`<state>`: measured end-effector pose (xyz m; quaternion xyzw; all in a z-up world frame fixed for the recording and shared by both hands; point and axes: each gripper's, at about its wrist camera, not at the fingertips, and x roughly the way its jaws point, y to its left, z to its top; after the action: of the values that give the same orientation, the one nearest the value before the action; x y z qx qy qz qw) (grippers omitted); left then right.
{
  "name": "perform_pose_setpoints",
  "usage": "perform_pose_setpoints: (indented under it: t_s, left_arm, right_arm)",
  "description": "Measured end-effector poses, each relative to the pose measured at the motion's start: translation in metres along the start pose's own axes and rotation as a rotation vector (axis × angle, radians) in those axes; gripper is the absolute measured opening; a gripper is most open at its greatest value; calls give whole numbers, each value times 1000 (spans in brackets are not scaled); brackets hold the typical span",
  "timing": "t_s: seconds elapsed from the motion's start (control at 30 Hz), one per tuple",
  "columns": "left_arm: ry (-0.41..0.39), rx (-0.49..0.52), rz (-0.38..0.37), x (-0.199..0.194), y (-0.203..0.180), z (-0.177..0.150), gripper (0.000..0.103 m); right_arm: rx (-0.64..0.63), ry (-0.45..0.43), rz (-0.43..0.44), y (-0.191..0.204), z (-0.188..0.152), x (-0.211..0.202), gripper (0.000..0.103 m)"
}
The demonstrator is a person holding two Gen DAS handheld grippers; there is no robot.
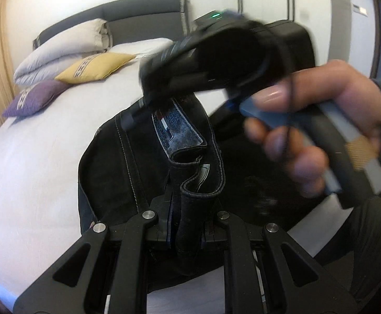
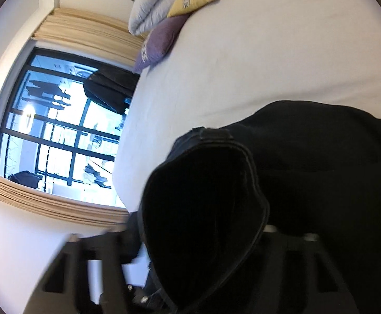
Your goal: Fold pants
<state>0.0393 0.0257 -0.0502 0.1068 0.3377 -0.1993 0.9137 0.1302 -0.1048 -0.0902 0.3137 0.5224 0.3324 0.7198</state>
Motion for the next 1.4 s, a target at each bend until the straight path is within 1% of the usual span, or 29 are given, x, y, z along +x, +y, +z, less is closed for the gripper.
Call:
perform_pose_setpoints:
  t_s: [0.03,0.07,0.13,0.33,0.47,0.6,0.67,0.73,0.83,0.87,0.97,1.0,1.03,1.07,1.1,1.13,1.17,1.23,1.27,1.3,1.33,1.4]
  left_arm:
    - [0,3,-5,-2,-4,-1,12]
    - [1,0,-17,-1,-6,0,12]
    - [3,17,-43,1,-13,4,12]
    - [21,69,-126,10,-62,22,12]
    - [46,109,-149,25,-96,32,12]
    - [85,149,-153,47,-121,34,13]
    - [121,166,-146,62,-135,33,13]
    - [164,181,-136,78,-135,27,14]
    - [167,198,-122,87,-140,21,15]
    - [163,196,-122,88,-140,20,19]
    - [165,185,-147,87,-134,16,26]
    - [167,179,-162,87,-131,15,34]
    - [175,169,-192,83,-129,14,49]
    - [175,158,-216,80,-125,17,54]
    - [167,147,-230,73,-122,16,62]
    - [161,138,-236,67,-118,15,69]
    - [155,127,-243,61,-114,14,71]
    - [141,100,-254,48,-100,14,71]
    - [134,89,-255,42,-94,14,71]
    - [118,74,-253,35,-89,15,71]
    - [93,61,-252,26,-81,16,71]
    - [43,38,-236,14,-58,22,71]
  right_arm:
    - [-13,-8,-1,-2,-1,-4,29]
    - [-20,-14,0,-4,-3,-9,24]
    - [-43,-32,-13,-9,-8,-23,22]
    - [-44,-75,-51,-40,-16,-76,21]
    - [-38,-101,-68,-60,-17,-103,21]
    - [-6,-114,-78,-88,-17,-116,21]
    - [26,-108,-84,-107,-18,-114,21]
    - [52,-92,-106,-125,-19,-106,21]
    - [62,-97,-97,-132,-19,-103,21]
    - [61,-97,-97,-132,-18,-103,22]
    - [55,-87,-95,-131,-16,-101,24]
    - [52,-86,-94,-130,-16,-102,26]
    - [53,-86,-93,-129,-15,-103,30]
    - [55,-94,-94,-129,-13,-107,35]
    - [54,-107,-100,-129,-14,-113,37]
    - [55,-124,-105,-129,-13,-118,44]
    - [65,-156,-103,-130,-13,-127,52]
    - [90,-218,-104,-132,-13,-143,57]
    - [99,-251,-128,-132,-13,-153,59]
    - [102,-276,-146,-130,-14,-162,60]
    - [105,-299,-146,-128,-16,-172,60]
    - [86,-345,-84,-114,-24,-189,60]
